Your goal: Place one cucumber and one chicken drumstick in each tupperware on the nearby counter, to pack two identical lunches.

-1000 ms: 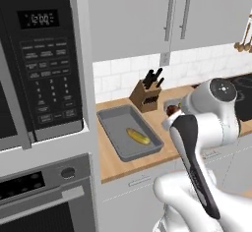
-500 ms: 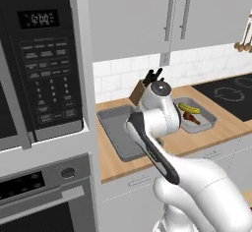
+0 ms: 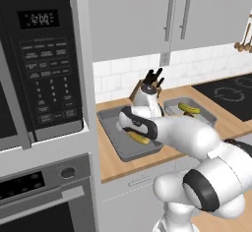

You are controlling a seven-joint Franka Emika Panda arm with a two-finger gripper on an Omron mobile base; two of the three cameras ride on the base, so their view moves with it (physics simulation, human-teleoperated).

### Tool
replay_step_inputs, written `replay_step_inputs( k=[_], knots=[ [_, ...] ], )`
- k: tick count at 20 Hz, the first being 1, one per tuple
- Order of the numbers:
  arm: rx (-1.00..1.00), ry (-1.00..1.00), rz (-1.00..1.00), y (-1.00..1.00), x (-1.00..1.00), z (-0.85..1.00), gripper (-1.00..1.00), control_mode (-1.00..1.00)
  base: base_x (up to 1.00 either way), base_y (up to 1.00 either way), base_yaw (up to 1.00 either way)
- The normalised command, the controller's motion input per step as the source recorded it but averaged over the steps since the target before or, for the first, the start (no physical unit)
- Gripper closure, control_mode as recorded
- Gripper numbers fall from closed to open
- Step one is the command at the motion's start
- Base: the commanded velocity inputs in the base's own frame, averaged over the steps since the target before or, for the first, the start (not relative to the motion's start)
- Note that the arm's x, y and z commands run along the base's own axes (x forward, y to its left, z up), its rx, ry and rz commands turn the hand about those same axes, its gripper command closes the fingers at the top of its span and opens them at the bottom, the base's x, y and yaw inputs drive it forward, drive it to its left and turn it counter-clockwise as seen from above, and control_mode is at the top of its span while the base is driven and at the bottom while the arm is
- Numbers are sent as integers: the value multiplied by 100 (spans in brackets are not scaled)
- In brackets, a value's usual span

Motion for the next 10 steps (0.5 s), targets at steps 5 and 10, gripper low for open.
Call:
replay_step_inputs(
  k=[5,10],
  knots=[
    [0,0,-8,50,67,-16,-100,-100,0,0,0],
    [0,0,0,0,6,-2,-100,-100,0,0,0]
  ],
)
